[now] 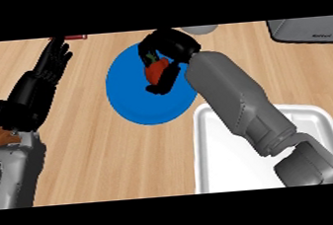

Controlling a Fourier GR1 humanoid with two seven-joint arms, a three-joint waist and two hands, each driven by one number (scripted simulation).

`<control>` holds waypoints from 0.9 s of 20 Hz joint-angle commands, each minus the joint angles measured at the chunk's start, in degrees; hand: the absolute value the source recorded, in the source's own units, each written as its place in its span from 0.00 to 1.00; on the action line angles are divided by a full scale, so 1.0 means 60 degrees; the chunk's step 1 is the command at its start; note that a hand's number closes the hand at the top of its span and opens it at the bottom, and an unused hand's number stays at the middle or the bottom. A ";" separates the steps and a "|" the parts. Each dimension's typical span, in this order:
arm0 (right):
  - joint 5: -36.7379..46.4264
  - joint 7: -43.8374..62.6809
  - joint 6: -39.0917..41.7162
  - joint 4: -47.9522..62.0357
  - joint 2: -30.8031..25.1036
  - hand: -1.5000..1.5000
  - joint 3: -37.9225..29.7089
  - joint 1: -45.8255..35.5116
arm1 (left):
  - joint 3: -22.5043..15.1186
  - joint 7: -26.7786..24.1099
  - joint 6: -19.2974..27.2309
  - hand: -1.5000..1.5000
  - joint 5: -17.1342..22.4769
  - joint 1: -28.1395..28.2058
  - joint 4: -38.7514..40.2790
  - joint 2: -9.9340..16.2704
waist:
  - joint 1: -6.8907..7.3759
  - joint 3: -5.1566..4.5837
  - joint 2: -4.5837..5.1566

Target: Pick the bell pepper from the tray and place it in the plate

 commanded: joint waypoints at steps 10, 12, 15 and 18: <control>-0.2520 0.0399 0.0359 -0.0344 0.0029 0.00 0.0445 0.0898 | -0.0512 -0.0072 -0.0072 0.50 -0.0188 -0.0530 0.0332 -0.0457 | 0.0643 0.0009 0.0128; -0.2999 0.0240 0.0357 -0.0394 0.0029 0.00 0.0216 0.0823 | -0.0249 -0.0269 -0.0082 0.50 -0.0076 -0.0159 0.0237 -0.0319 | 0.0651 0.0008 0.0103; -0.3938 0.0317 0.0229 -0.0547 0.0029 0.00 -0.0081 0.0739 | -0.0508 -0.0012 0.0102 0.50 -0.0327 -0.0587 0.0451 -0.0529 | 0.0550 0.0015 0.0118; -0.4833 0.0282 0.0561 -0.0460 0.0029 0.00 -0.0448 0.0610 | -0.0264 -0.0153 -0.0014 0.50 -0.0146 -0.0493 0.0465 -0.0397 | 0.0525 0.0009 0.0130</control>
